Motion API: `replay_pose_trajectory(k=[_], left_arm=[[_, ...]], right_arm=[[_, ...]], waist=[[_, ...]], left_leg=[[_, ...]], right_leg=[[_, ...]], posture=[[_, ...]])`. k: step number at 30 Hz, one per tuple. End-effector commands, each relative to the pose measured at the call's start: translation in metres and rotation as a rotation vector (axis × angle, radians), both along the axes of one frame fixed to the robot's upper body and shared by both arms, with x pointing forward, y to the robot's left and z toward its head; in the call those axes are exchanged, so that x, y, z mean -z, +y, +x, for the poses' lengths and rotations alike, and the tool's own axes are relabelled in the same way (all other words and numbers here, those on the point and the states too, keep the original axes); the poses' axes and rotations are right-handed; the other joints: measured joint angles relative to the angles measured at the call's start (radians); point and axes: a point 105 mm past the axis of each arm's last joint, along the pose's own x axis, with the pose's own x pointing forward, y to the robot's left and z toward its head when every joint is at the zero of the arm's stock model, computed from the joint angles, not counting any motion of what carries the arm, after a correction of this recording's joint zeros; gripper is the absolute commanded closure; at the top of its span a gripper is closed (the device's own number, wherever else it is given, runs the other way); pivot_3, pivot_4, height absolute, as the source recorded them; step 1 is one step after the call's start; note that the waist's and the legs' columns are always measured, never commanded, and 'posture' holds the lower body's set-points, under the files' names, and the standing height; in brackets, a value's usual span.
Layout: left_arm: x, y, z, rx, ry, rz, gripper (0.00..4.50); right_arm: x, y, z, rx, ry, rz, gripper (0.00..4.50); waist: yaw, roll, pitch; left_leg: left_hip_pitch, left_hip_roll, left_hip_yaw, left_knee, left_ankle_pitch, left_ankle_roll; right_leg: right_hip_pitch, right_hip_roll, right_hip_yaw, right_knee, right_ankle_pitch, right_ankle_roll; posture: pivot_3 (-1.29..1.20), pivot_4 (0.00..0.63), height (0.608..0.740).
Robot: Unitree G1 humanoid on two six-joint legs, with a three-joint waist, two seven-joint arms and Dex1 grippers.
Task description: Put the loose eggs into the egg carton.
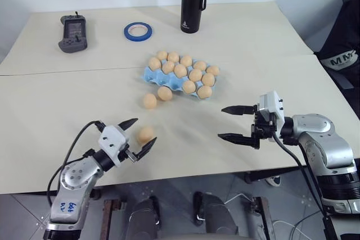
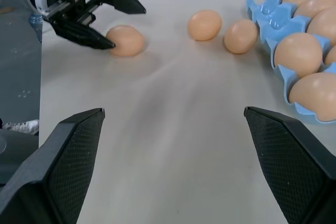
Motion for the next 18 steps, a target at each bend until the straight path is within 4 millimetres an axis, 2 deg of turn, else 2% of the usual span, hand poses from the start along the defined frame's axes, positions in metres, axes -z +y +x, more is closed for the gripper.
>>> replay_pose_trajectory(k=[1,2,5,11,12,16,18], left_arm=[[0.003,-0.001,0.004,-0.017,0.005,0.019,0.0],[0.006,-0.001,0.005,-0.023,0.024,0.017,0.0],[0.014,-0.004,0.006,-0.027,0.086,0.004,0.63],[0.011,-0.01,0.008,-0.002,0.09,-0.033,2.52],[0.01,-0.009,0.008,-0.008,0.09,-0.033,2.7],[0.0,-0.006,0.012,-0.008,0.059,-0.057,2.79],[-0.021,0.005,0.018,-0.016,0.021,-0.122,2.79]], right_arm=[[-0.01,0.002,-0.002,-0.014,-0.052,-0.004,0.04],[-0.01,0.002,-0.002,-0.011,-0.054,-0.004,0.04],[-0.01,0.001,-0.001,0.002,-0.058,-0.007,0.0],[-0.01,0.0,-0.001,0.016,-0.062,-0.007,0.0],[-0.01,0.0,-0.001,0.018,-0.063,-0.007,0.0],[-0.01,-0.001,0.0,0.023,-0.066,-0.009,0.0],[-0.01,-0.001,0.0,0.027,-0.067,-0.011,0.0]], waist=[[0.003,0.0,0.0],[0.003,0.0,0.0],[0.003,0.0,0.0],[0.003,0.0,0.0],[0.003,0.0,0.0],[0.004,0.0,0.0],[0.004,0.0,0.0]], left_leg=[[0.0,0.0,0.0,0.0,0.0,0.0],[0.0,0.0,0.0,0.001,0.0,0.0],[0.0,0.0,0.0,0.002,-0.001,0.001],[0.0,0.0,0.0,0.003,-0.001,0.002],[0.0,0.0,0.0,0.003,-0.001,0.002],[0.0,0.0,0.0,0.003,-0.001,0.002],[0.0,0.0,0.0,0.003,-0.001,0.002]], right_leg=[[0.0,0.0,0.0,0.0,0.0,0.0],[0.0,0.0,0.0,0.0,0.0,0.0],[0.001,-0.001,0.0,0.0,0.001,0.001],[0.001,-0.001,0.0,0.0,0.001,0.001],[0.001,-0.001,0.0,0.0,0.001,0.001],[0.001,-0.001,0.0,0.0,0.001,0.001],[0.002,-0.001,0.0,0.0,0.001,0.001]], posture=[[0.0,0.15,0.74],[0.0,0.15,0.74],[0.0,0.15,0.74],[0.0,0.15,0.74],[0.0,0.15,0.74],[0.0,0.15,0.74],[0.0,0.15,0.74]])
